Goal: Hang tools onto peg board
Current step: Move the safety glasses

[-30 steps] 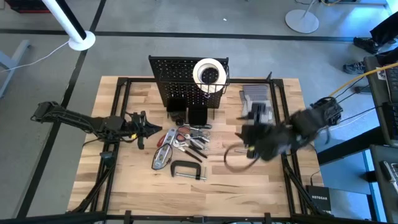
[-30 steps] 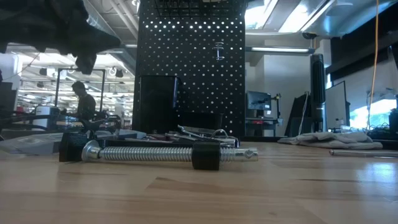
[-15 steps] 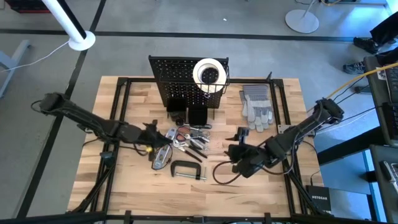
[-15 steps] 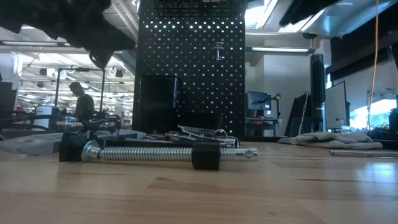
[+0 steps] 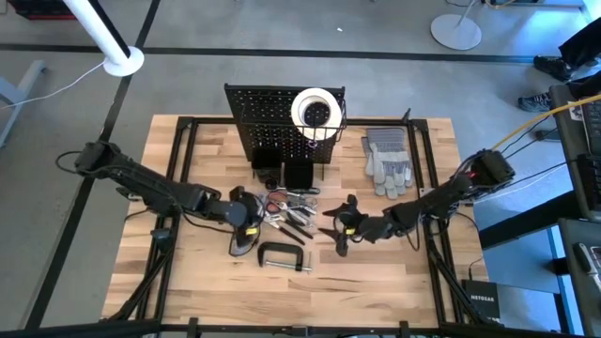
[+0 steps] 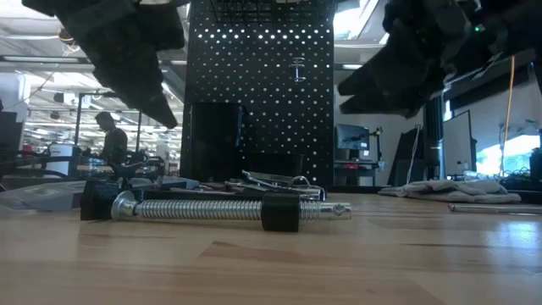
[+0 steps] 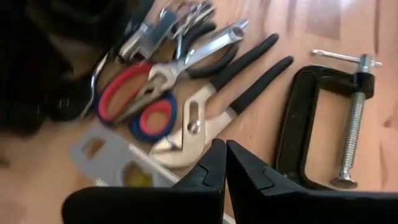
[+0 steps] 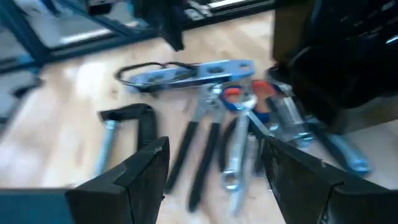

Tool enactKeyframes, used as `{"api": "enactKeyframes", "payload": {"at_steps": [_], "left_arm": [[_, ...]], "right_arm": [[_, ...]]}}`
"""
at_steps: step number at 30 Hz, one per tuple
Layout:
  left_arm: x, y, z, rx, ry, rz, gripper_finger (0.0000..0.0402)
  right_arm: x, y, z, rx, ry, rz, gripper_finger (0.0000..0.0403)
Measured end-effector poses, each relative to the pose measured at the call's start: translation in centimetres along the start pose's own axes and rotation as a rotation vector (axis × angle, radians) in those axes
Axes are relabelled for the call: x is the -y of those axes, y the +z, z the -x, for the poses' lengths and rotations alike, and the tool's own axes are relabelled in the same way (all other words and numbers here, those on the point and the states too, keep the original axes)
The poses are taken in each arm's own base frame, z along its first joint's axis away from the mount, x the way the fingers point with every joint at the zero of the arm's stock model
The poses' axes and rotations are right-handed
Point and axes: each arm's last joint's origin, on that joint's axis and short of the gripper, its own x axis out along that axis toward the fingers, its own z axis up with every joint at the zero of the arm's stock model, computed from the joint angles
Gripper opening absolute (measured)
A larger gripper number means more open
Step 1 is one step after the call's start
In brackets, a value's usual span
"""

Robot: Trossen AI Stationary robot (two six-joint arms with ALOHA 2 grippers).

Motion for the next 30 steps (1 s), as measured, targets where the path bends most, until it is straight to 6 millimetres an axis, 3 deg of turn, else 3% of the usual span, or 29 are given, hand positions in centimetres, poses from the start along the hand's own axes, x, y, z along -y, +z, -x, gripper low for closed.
{"api": "enactKeyframes", "payload": {"at_steps": [9,22,30], "left_arm": [[-0.8,0.0,-0.3,-0.023,0.030,0.133,0.0012],[-3.0,-1.4,-0.9,-0.236,0.140,0.312,0.0167],[-2.5,-2.2,-1.8,-0.317,0.123,0.213,0.0166]], "right_arm": [[0.6,-1.9,-1.4,-0.083,0.009,0.067,0.0252],[0.7,-2.5,-1.7,-0.108,0.002,0.106,0.0252],[0.7,-2.5,-1.7,-0.108,-0.003,0.107,0.0252]]}}
